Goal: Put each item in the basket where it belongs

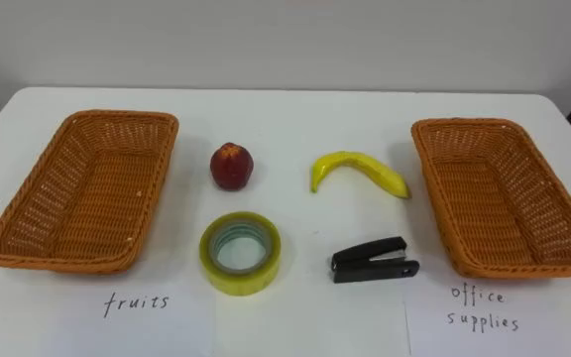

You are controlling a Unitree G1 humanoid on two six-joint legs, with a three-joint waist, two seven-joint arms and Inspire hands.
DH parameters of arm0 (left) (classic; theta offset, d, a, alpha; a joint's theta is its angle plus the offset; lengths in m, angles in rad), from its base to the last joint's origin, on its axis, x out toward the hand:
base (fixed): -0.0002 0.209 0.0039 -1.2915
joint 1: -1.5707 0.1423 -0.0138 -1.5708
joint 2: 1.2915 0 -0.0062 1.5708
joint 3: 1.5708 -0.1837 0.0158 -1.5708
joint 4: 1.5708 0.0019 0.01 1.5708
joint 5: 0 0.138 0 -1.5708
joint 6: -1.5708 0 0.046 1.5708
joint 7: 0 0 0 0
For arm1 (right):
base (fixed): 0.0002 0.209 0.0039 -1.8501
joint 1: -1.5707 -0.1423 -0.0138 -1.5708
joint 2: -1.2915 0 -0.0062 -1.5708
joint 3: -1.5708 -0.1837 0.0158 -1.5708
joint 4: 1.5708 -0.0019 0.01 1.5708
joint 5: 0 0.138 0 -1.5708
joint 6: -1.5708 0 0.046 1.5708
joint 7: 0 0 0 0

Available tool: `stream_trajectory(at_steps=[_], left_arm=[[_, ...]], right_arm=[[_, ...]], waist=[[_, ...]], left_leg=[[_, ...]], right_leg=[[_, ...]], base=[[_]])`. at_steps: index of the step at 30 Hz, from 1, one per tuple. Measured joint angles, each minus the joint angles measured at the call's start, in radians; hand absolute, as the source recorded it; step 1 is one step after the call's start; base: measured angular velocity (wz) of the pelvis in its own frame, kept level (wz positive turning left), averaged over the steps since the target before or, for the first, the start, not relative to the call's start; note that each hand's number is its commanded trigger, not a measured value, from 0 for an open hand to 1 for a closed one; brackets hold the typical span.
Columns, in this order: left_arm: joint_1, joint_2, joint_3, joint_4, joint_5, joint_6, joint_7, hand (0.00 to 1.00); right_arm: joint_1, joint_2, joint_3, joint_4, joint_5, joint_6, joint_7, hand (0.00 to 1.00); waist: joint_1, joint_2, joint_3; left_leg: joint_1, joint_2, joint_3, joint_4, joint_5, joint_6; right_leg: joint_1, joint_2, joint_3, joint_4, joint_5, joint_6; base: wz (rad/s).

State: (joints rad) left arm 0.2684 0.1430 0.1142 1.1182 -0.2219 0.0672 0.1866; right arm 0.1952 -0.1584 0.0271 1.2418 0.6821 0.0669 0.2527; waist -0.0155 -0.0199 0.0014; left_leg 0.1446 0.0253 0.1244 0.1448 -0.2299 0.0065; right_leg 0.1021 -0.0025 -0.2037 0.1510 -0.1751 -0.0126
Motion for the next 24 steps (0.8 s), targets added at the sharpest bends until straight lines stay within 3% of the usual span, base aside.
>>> stream_trajectory(at_steps=[16, 24], left_arm=[[0.003, -0.002, -0.002, -0.004, 0.018, -0.001, 0.0, 0.0], [0.006, -0.001, 0.003, -0.034, 0.021, -0.002, -0.001, 0.0]], right_arm=[[-0.013, -0.001, 0.009, 0.001, -0.006, 0.0, -0.023, 0.0], [0.021, 0.004, -0.062, 0.003, 0.021, -0.001, -0.056, 0.0]], waist=[[-0.001, 0.002, -0.0008], [-0.007, 0.005, -0.0028]], left_leg=[[-0.001, 0.0, 0.002, 0.002, 0.0, 0.0], [0.0, 0.0, 0.006, 0.002, 0.0, 0.0]], right_leg=[[0.0, 0.0, 0.006, 0.0, 0.0, 0.0], [-0.002, 0.001, 0.012, 0.001, 0.0, 0.0]], base=[[0.0], [0.0]])
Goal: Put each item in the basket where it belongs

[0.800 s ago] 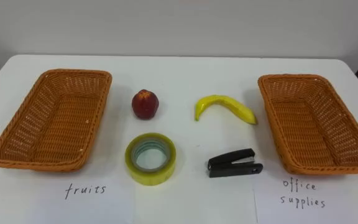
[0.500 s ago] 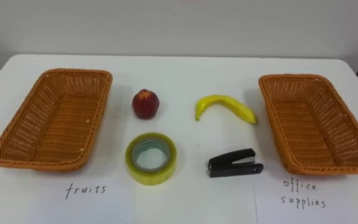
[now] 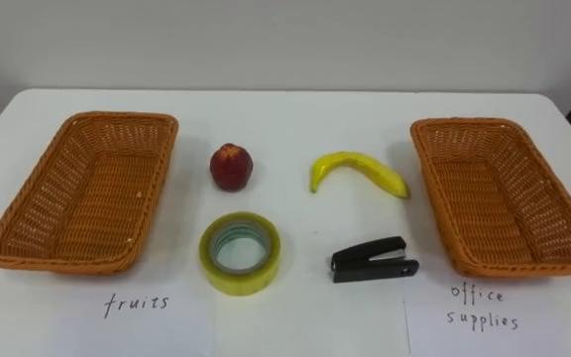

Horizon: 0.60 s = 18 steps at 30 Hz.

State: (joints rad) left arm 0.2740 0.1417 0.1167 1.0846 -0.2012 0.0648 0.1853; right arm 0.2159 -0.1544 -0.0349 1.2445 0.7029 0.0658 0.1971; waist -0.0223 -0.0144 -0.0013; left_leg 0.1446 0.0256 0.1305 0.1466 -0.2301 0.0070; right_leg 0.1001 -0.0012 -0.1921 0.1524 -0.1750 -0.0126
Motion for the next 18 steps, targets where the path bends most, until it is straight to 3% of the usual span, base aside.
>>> stream_trajectory(at_steps=[6, 13, 18], left_arm=[[-0.007, -0.002, 0.04, -0.003, -0.001, 0.0, -0.001, 0.0], [0.016, -0.003, 0.112, -0.003, -0.001, 0.004, -0.003, 0.0], [0.038, -0.003, 0.14, -0.004, -0.001, 0.004, 0.0, 0.0]], right_arm=[[0.012, 0.001, -0.082, 0.046, 0.061, 0.002, -0.027, 0.0], [0.036, -0.002, -0.189, 0.042, 0.198, 0.043, -0.089, 0.0], [0.031, -0.004, -0.292, 0.017, 0.199, 0.044, -0.153, 0.0]], waist=[[-0.003, 0.001, -0.0008], [-0.003, -0.009, -0.0024], [-0.024, -0.014, -0.0025]], left_leg=[[0.004, 0.001, 0.007, -0.003, 0.0, 0.0], [0.017, 0.002, 0.022, -0.004, -0.001, 0.001], [0.022, 0.0, 0.023, -0.003, -0.006, 0.004]], right_leg=[[-0.003, 0.001, 0.007, -0.001, 0.0, 0.0], [-0.005, 0.002, 0.027, 0.01, 0.0, 0.0], [-0.004, 0.0, 0.037, 0.021, -0.005, 0.001]], base=[[-0.03], [-0.08], [-0.02]])
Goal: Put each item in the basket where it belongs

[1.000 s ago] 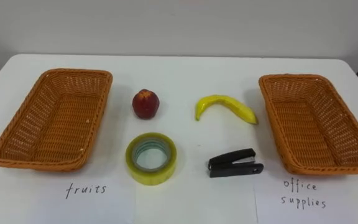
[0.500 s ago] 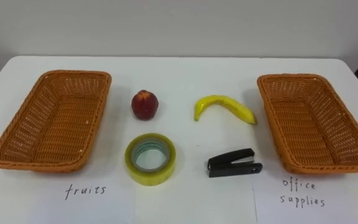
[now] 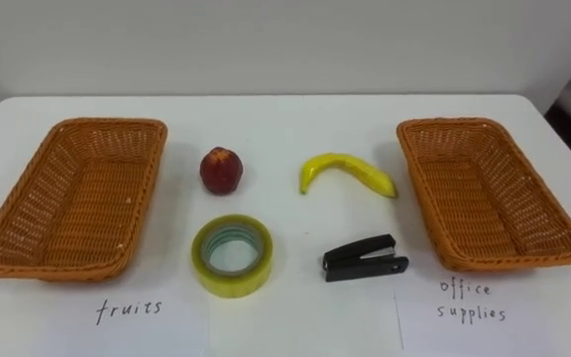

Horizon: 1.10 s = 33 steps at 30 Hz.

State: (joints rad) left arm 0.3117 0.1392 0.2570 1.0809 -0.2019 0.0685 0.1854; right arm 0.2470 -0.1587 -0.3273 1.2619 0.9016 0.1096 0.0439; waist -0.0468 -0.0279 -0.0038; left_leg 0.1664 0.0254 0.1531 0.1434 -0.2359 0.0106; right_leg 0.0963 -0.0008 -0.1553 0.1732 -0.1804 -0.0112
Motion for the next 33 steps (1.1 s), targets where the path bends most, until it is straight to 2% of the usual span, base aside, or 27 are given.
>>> stream_trajectory(at_steps=[12, 14, 19, 23, 28, 33], left_arm=[[0.007, 0.006, 0.018, -0.003, 0.002, -0.009, 0.003, 0.0], [0.012, 0.006, 0.018, -0.024, 0.002, -0.009, 0.003, 0.0], [0.016, 0.009, 0.045, -0.052, 0.003, -0.014, -0.002, 0.0], [0.019, 0.018, 0.044, -0.061, 0.019, -0.02, -0.002, 0.0], [0.035, 0.02, 0.044, -0.096, 0.064, -0.033, -0.002, 0.0], [0.036, 0.02, 0.044, -0.115, 0.067, -0.034, -0.006, 0.0]], right_arm=[[0.007, -0.011, -0.112, -0.197, 0.027, -0.041, -0.177, 0.0], [0.007, -0.018, -0.138, -0.223, 0.073, -0.055, -0.219, 0.0], [0.005, -0.033, -0.201, -0.361, 0.101, -0.063, -0.327, 0.0], [0.013, -0.049, -0.206, -0.553, 0.097, -0.11, -0.458, 0.0], [0.014, -0.07, -0.207, -0.684, 0.064, -0.151, -0.584, 0.0], [0.01, -0.071, -0.207, -0.782, 0.005, -0.164, -0.661, 0.0]], waist=[[-0.034, 0.004, 0.0], [-0.036, 0.0, -0.0003], [-0.036, -0.01, -0.0006], [-0.037, -0.015, 0.0001], [-0.038, -0.015, 0.0003], [-0.037, -0.017, 0.0006]], left_leg=[[0.0, 0.0, 0.005, 0.001, -0.001, 0.001], [0.001, -0.001, 0.007, 0.0, -0.001, 0.001], [-0.004, -0.002, 0.009, -0.001, -0.001, 0.001], [-0.02, -0.003, 0.009, 0.001, -0.001, 0.001], [-0.019, -0.002, 0.008, -0.001, -0.001, 0.001], [-0.022, -0.003, 0.009, -0.007, -0.001, 0.001]], right_leg=[[-0.003, 0.001, 0.004, 0.001, 0.001, 0.001], [-0.003, 0.001, 0.004, 0.006, 0.0, 0.002], [-0.019, -0.001, 0.012, 0.017, -0.006, 0.003], [-0.046, -0.001, 0.019, 0.035, -0.011, 0.001], [-0.045, 0.0, 0.019, 0.033, -0.011, 0.001], [-0.048, 0.0, 0.014, 0.032, -0.012, 0.002]], base=[[0.0], [0.0], [-0.03], [-0.07], [0.0], [0.0]])
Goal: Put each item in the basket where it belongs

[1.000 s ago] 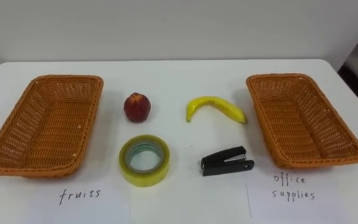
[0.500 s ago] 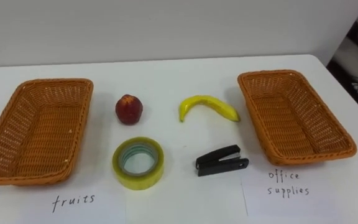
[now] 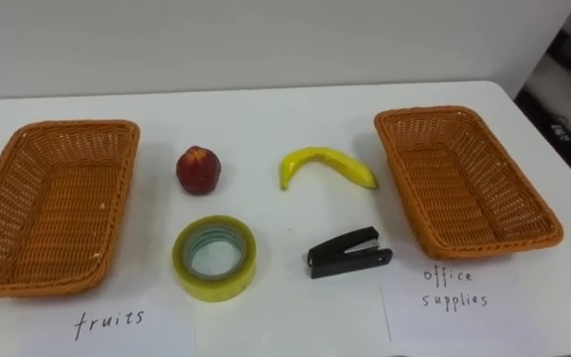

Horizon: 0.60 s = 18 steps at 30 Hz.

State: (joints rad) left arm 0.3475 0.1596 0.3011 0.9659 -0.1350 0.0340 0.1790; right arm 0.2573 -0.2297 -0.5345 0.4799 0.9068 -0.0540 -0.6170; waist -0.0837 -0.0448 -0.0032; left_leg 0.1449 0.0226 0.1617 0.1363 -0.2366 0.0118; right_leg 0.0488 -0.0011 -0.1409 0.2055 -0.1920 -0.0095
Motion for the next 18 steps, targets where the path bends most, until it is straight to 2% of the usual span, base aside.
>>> stream_trajectory(at_steps=[10, 18], left_arm=[[0.001, 0.005, -0.007, -0.003, 0.064, 0.001, -0.016, 0.0], [0.0, 0.004, -0.011, -0.003, 0.067, -0.001, -0.014, 0.0]], right_arm=[[0.007, -0.013, 0.001, -0.266, -0.165, -0.004, -0.102, 0.0], [-0.011, -0.013, 0.002, -0.411, -0.289, -0.021, -0.101, 0.0]], waist=[[0.009, -0.005, 0.0013], [0.011, -0.003, 0.0031]], left_leg=[[-0.004, 0.0, 0.007, -0.001, 0.0, 0.0], [-0.013, 0.0, 0.015, 0.008, 0.0, 0.0]], right_leg=[[-0.006, 0.002, 0.005, 0.0, 0.0, 0.0], [-0.016, 0.0, 0.007, 0.003, -0.002, 0.0]], base=[[0.0], [-0.01]])
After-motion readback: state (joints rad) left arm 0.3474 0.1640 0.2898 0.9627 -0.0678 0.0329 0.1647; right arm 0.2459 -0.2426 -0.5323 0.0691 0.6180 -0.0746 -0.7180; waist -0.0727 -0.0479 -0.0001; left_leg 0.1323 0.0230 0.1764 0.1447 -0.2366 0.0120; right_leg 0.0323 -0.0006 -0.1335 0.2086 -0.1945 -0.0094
